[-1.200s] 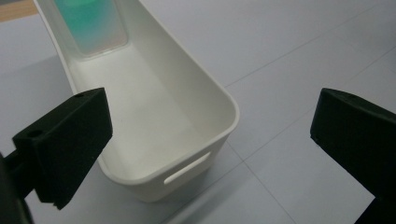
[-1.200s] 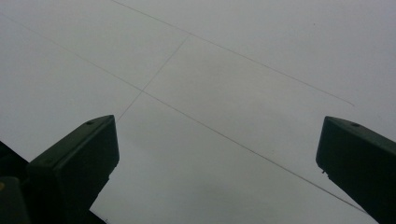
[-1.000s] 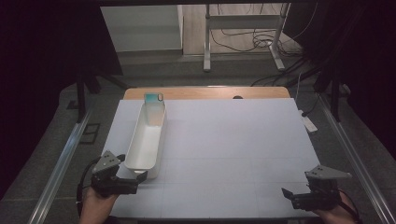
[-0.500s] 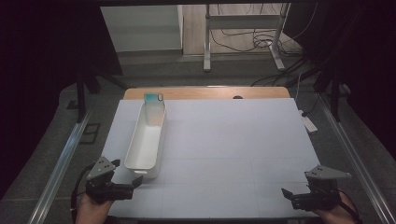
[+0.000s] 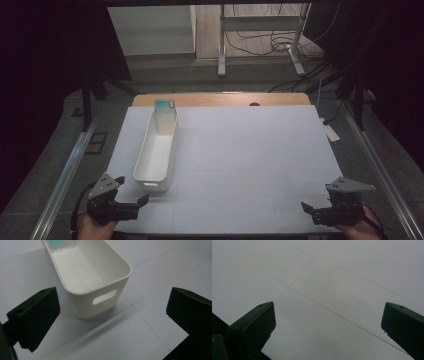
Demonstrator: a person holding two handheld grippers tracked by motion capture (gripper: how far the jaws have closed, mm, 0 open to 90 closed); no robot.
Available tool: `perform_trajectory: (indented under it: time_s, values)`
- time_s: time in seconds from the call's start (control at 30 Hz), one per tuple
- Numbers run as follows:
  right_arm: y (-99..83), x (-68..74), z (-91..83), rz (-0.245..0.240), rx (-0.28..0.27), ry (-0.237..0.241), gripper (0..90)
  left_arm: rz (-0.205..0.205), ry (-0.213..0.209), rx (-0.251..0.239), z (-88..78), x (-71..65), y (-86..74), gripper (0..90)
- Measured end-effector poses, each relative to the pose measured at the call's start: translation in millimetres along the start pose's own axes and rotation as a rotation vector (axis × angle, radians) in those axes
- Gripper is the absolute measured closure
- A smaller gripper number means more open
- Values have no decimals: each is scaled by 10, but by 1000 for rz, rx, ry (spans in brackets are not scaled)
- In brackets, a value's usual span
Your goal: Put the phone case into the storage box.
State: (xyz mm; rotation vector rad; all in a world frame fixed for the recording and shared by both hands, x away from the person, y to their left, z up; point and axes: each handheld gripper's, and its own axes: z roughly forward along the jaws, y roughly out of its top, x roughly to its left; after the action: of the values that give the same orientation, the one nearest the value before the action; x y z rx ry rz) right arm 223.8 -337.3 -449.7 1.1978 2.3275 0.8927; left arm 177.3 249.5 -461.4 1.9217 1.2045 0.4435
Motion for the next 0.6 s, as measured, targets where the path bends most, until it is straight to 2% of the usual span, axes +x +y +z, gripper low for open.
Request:
perform_trajectory:
  time_s: [0.3, 0.6]
  values:
    - [1, -1, 0, -1, 3, 2, 0, -11, 25, 27, -50, 31, -80, 0]
    - [1, -1, 3, -2, 4, 1, 0, -15, 28, 53, -60, 37, -134, 0]
